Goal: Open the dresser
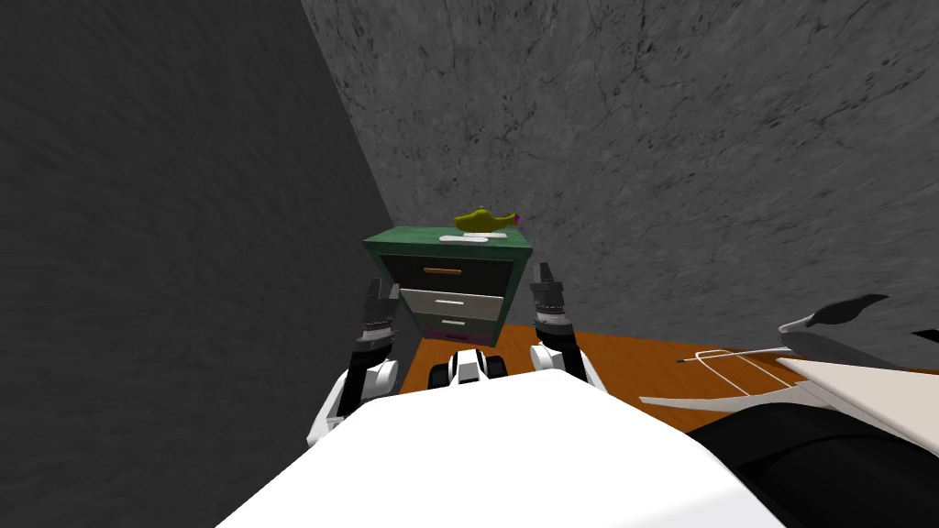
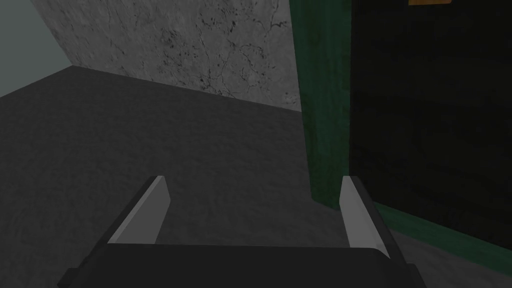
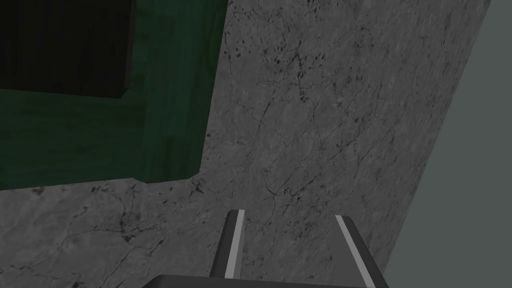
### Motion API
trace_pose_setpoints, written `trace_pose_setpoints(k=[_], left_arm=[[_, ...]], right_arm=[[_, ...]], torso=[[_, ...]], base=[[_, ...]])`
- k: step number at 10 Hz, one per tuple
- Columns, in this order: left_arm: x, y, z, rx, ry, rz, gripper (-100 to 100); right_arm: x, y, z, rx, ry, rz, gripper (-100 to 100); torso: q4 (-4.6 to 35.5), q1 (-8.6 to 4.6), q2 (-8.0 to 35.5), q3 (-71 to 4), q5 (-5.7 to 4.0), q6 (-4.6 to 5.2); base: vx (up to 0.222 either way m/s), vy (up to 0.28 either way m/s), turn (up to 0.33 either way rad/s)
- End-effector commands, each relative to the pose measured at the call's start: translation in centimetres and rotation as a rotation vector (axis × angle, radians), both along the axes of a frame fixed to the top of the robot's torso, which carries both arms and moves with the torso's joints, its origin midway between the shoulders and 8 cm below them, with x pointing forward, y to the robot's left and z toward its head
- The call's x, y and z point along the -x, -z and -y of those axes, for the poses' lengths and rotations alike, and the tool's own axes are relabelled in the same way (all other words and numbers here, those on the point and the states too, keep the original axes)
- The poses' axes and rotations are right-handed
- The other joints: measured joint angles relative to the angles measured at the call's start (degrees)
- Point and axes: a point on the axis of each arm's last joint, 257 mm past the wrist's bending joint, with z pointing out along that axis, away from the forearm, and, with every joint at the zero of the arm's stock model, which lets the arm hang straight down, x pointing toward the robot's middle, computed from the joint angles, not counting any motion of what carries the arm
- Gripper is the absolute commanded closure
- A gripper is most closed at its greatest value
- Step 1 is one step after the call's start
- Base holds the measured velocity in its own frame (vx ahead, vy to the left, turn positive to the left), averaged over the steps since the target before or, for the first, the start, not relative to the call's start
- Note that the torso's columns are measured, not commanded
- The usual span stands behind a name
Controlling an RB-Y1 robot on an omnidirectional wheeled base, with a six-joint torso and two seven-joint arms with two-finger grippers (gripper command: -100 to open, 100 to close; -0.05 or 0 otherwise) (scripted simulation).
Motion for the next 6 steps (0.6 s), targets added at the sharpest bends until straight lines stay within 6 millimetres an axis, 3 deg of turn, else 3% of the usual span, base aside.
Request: trace_pose_setpoints(k=[1,6], left_arm=[[-0.7,2.4,0.2,-0.007,0.002,-0.036,-100],[-1.8,7.0,0.4,-0.014,0.006,-0.107,-100]], right_arm=[[0.0,0.0,0.0,0.000,0.000,0.000,0],[0.0,0.0,0.0,0.000,0.000,0.000,0]], torso=[[0.01,-0.02,0.03,0.02,0.00,0.00],[0.00,0.02,-0.01,-0.01,0.01,0.00]], base=[[0.016,0.006,-0.025],[0.025,0.012,-0.036]])
